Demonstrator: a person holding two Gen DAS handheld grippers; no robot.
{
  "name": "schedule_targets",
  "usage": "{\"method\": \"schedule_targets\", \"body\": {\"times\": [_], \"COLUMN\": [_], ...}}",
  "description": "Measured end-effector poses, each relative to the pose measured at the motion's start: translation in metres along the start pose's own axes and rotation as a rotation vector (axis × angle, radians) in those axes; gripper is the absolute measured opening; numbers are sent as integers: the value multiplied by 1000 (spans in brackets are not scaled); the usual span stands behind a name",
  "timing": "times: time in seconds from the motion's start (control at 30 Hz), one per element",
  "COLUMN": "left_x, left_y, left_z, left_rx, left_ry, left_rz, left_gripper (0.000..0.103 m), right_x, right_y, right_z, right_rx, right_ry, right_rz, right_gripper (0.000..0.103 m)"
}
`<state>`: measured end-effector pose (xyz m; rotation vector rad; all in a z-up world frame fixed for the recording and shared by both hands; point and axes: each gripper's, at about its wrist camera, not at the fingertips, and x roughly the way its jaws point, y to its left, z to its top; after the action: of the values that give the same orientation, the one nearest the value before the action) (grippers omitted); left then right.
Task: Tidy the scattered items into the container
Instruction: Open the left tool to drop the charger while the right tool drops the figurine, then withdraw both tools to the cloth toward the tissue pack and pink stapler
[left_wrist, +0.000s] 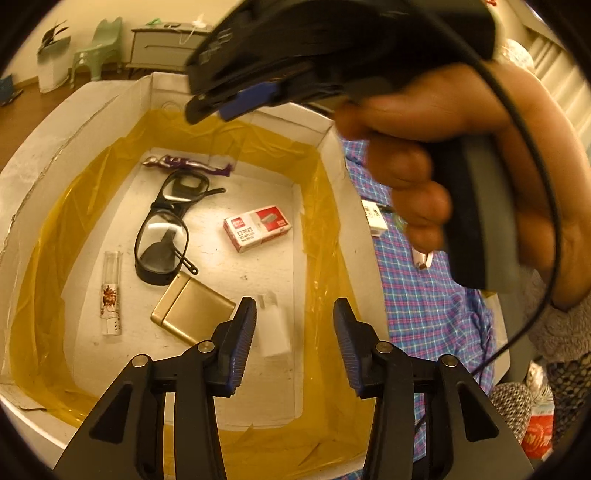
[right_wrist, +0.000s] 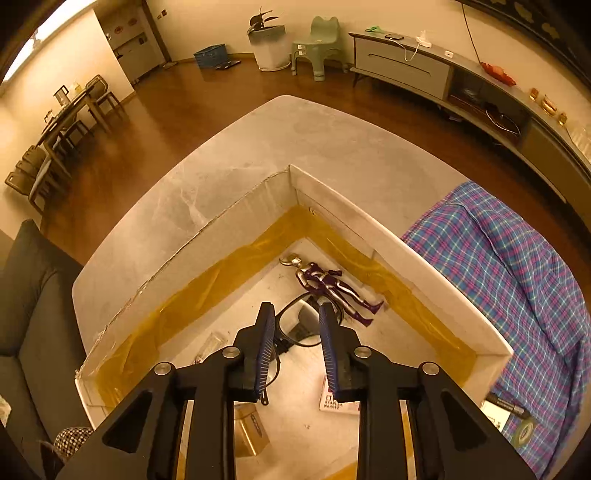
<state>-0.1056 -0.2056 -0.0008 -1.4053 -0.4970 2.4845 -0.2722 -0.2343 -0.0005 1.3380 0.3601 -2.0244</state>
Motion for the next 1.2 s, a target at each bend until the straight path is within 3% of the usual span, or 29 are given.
{"method": "schedule_targets", "body": {"times": [0.37,0.57,0.8,1.2], "left_x": [-9,-16,-25,-29], "left_y": [5,-13,-28,-63], "left_z": [8,10,11,15], "left_rx": [-18,54,100,156], "left_ry": [-53,-129,-187,-258], "left_rz": [30,148,221,186], "left_gripper": [50,50,50,50], "right_x": [-36,-60,-85,-125], "right_y": [-12,-12,-16,-57], "right_z": [-32,-58,-88,-141], "right_rx": [16,7,7,84], "right_ry": [-103,-196,-269,-370], "right_rz": [100,168,215,278], "right_gripper": [40,43,48,49]}}
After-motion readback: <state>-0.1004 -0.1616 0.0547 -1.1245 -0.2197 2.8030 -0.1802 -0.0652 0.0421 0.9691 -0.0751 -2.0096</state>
